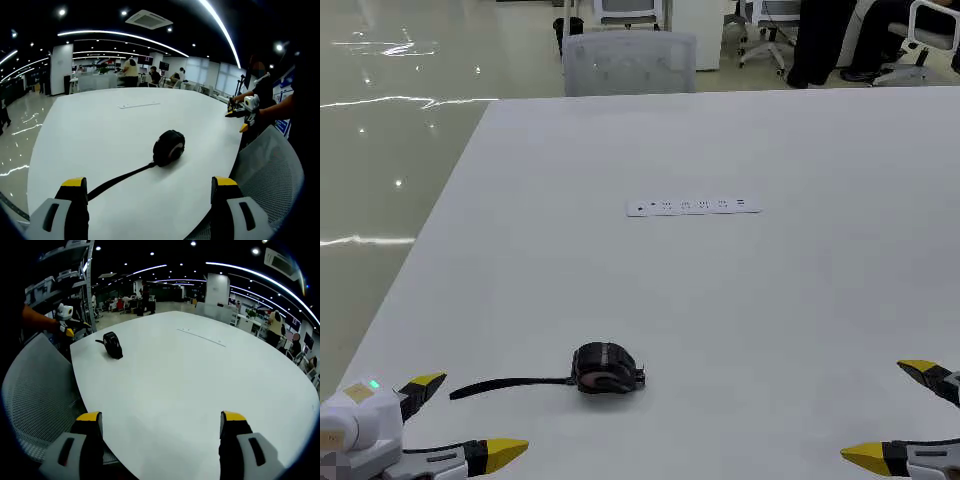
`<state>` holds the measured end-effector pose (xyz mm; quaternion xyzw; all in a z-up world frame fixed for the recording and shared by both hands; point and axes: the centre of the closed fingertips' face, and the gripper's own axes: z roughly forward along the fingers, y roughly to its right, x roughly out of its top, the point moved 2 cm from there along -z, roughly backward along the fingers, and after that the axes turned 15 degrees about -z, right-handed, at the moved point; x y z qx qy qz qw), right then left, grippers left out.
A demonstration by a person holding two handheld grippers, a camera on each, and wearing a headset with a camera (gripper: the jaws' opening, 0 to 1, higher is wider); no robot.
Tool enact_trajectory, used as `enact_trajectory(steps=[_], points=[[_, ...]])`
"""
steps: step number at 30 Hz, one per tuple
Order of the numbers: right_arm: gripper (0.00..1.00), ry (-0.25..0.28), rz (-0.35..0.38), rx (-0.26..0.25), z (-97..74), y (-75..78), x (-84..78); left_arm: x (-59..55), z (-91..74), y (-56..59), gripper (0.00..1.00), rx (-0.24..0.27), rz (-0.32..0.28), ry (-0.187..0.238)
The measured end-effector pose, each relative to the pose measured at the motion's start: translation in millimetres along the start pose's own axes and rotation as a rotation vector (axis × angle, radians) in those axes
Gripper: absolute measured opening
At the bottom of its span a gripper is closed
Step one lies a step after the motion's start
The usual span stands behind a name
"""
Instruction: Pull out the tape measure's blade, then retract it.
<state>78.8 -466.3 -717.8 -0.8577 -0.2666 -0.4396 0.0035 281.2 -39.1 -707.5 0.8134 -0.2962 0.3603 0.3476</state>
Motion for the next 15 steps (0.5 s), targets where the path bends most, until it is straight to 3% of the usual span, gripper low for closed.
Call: enact_trajectory(steps=[15], points=[[1.0, -0.007, 0.001, -0.002, 0.0, 1.9, 0.8, 3.6, 2.7, -1.5, 1.0, -0.001, -0.009, 0.005]])
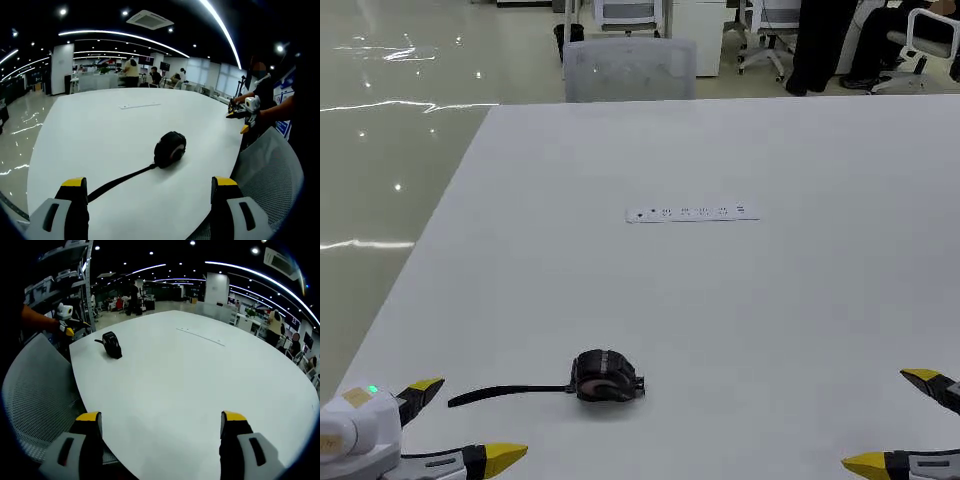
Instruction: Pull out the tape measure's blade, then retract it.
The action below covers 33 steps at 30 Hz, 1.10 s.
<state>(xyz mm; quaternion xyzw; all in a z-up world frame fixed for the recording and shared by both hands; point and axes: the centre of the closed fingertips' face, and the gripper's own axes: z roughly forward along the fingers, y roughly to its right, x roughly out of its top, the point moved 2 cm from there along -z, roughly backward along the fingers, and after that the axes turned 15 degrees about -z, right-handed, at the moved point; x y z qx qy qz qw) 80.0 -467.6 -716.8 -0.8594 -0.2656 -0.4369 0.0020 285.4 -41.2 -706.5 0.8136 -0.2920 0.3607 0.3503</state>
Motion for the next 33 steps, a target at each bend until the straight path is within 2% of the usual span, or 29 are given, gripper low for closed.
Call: enact_trajectory(steps=[4, 6, 8, 10, 12, 14, 18, 24, 29, 33], points=[[1.0, -0.005, -0.007, 0.002, -0.1, -0.2, -0.2, -2.9, 0.1, -0.1, 1.0, 0.003, 0.018, -0.017], [1.0, -0.018, -0.031, 0.008, 0.1, -0.9, -1.7, -11.2, 0.5, -5.3, 0.99, 0.026, 0.086, -0.074], [1.0, -0.019, -0.041, 0.006, 0.4, -0.3, -1.4, -10.3, 2.1, -3.2, 0.99, 0.01, 0.067, -0.062], [1.0, -0.019, -0.037, 0.002, 0.8, 1.5, -1.1, -9.5, 2.6, -5.2, 0.99, 0.015, 0.064, -0.062], [1.0, -0.018, -0.037, -0.002, 0.7, 2.1, -0.2, -11.6, 2.6, -8.2, 0.95, 0.025, 0.076, -0.086], [1.0, -0.018, -0.033, -0.005, 0.5, 2.0, 0.5, -12.3, 3.6, -8.3, 0.95, 0.023, 0.057, -0.101], [1.0, -0.022, -0.041, -0.004, 0.9, 1.4, 1.7, -8.2, 4.2, -3.9, 1.0, -0.002, 0.049, -0.08], [1.0, -0.029, -0.044, -0.008, 0.7, 2.4, 4.4, -3.5, 6.3, -3.4, 1.0, -0.015, 0.042, -0.072], [1.0, -0.027, -0.051, -0.012, 2.4, 1.6, 8.5, 4.7, 9.9, -2.1, 1.0, -0.031, 0.036, -0.058], [1.0, -0.004, -0.079, -0.003, 6.7, 0.9, 17.6, 10.5, 16.9, 0.8, 1.0, -0.055, 0.063, -0.076]])
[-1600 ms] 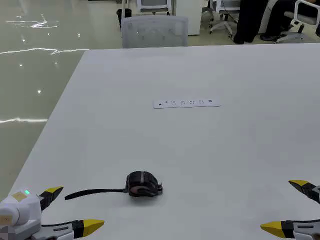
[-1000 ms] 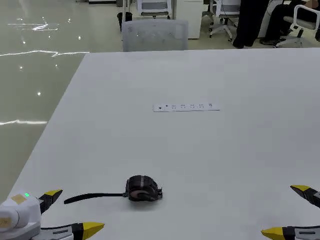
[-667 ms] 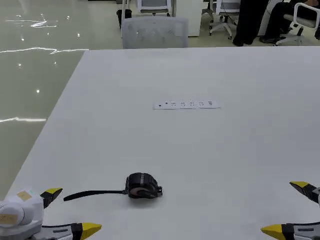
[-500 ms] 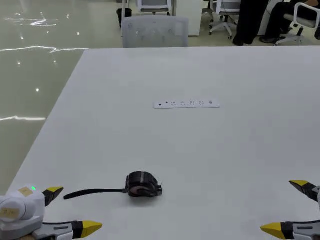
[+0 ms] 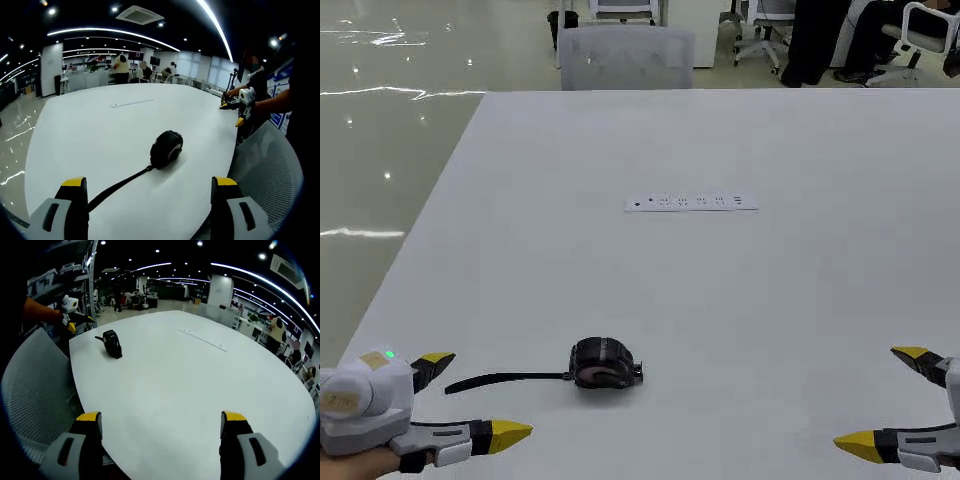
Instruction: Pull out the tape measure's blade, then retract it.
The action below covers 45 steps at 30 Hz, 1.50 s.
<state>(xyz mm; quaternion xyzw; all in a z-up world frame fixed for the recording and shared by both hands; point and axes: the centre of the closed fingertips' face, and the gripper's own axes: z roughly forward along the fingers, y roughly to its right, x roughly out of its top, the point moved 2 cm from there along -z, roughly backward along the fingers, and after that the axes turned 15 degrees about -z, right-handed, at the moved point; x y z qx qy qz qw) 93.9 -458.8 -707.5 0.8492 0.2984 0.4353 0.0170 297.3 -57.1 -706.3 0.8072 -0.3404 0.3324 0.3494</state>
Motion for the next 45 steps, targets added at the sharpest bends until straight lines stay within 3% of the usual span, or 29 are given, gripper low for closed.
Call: enact_trajectory(steps=[3, 6, 11, 14, 17, 25, 28, 33, 38, 41, 43, 45], points=[[1.0, 0.011, -0.016, 0.019, 2.9, -2.5, 8.3, -1.5, 5.7, 0.5, 1.0, -0.011, 0.01, -0.053], [1.0, 0.018, -0.062, 0.04, 6.6, -3.2, 16.4, 3.3, 10.5, 4.6, 1.0, -0.038, 0.038, -0.059], [1.0, 0.025, -0.082, 0.059, 12.4, 1.9, 29.6, 8.4, 20.7, 11.2, 1.0, -0.074, 0.127, -0.118], [1.0, 0.027, -0.093, 0.071, 17.3, 4.2, 35.9, 16.3, 25.7, 17.2, 1.0, -0.094, 0.156, -0.135], [0.99, 0.044, -0.112, 0.086, 23.7, 5.7, 45.2, 26.3, 33.3, 25.1, 1.0, -0.132, 0.227, -0.142], [0.99, 0.05, -0.144, 0.115, 38.1, 9.6, 57.8, 42.1, 50.5, 38.0, 1.0, -0.175, 0.307, -0.186], [0.99, 0.057, -0.139, 0.121, 42.7, 12.0, 66.1, 39.0, 56.0, 39.2, 1.0, -0.191, 0.355, -0.236], [0.99, 0.058, -0.202, 0.148, 53.6, 11.0, 77.9, 32.6, 63.6, 40.0, 0.98, -0.214, 0.457, -0.332], [0.99, 0.078, -0.221, 0.184, 64.1, 8.4, 87.2, 35.9, 74.6, 45.4, 0.94, -0.235, 0.49, -0.36], [0.99, 0.086, -0.228, 0.205, 71.0, 4.7, 92.2, 33.5, 83.0, 45.8, 0.95, -0.253, 0.482, -0.403], [0.99, 0.091, -0.231, 0.225, 76.8, 1.1, 94.4, 29.1, 88.7, 43.0, 0.95, -0.248, 0.513, -0.446], [0.99, 0.09, -0.238, 0.243, 83.1, -2.6, 95.6, 27.2, 94.5, 45.4, 0.94, -0.255, 0.536, -0.455]])
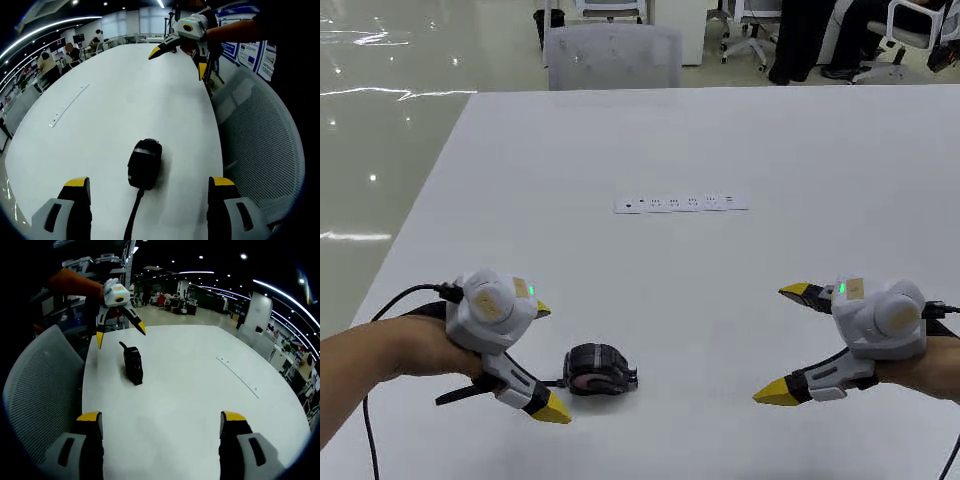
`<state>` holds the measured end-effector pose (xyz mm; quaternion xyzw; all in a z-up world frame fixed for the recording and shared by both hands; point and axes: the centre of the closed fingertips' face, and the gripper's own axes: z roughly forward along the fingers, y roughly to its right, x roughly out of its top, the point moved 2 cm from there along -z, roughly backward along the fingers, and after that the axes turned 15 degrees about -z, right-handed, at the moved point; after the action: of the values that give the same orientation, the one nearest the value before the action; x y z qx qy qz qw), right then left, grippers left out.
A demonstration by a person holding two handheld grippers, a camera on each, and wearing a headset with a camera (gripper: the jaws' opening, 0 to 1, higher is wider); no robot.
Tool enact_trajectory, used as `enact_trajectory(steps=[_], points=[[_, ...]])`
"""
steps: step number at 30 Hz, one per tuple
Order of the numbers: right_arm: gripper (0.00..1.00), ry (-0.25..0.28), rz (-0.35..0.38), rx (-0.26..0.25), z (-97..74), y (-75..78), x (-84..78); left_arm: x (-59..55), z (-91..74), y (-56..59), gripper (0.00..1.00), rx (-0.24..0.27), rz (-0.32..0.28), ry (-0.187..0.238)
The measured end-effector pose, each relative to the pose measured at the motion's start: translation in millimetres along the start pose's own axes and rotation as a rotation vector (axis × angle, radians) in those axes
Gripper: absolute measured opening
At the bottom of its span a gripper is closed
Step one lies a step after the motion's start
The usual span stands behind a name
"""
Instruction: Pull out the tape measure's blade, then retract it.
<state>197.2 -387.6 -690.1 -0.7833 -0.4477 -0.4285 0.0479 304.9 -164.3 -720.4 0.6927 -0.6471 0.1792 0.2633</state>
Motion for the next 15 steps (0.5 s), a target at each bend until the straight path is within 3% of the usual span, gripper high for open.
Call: enact_trajectory(steps=[9, 11, 15], points=[[1.0, 0.005, -0.013, 0.041, 21.9, -0.2, 9.8, 10.4, 16.2, 0.4, 0.89, -0.025, 0.028, -0.044], [0.97, -0.002, -0.012, 0.048, 26.9, -0.8, 12.0, 9.6, 19.9, -3.9, 0.87, -0.011, 0.057, -0.074], [0.97, -0.002, -0.018, 0.062, 38.8, -2.9, 16.9, 9.3, 31.5, -1.2, 0.85, -0.031, 0.058, -0.116]])
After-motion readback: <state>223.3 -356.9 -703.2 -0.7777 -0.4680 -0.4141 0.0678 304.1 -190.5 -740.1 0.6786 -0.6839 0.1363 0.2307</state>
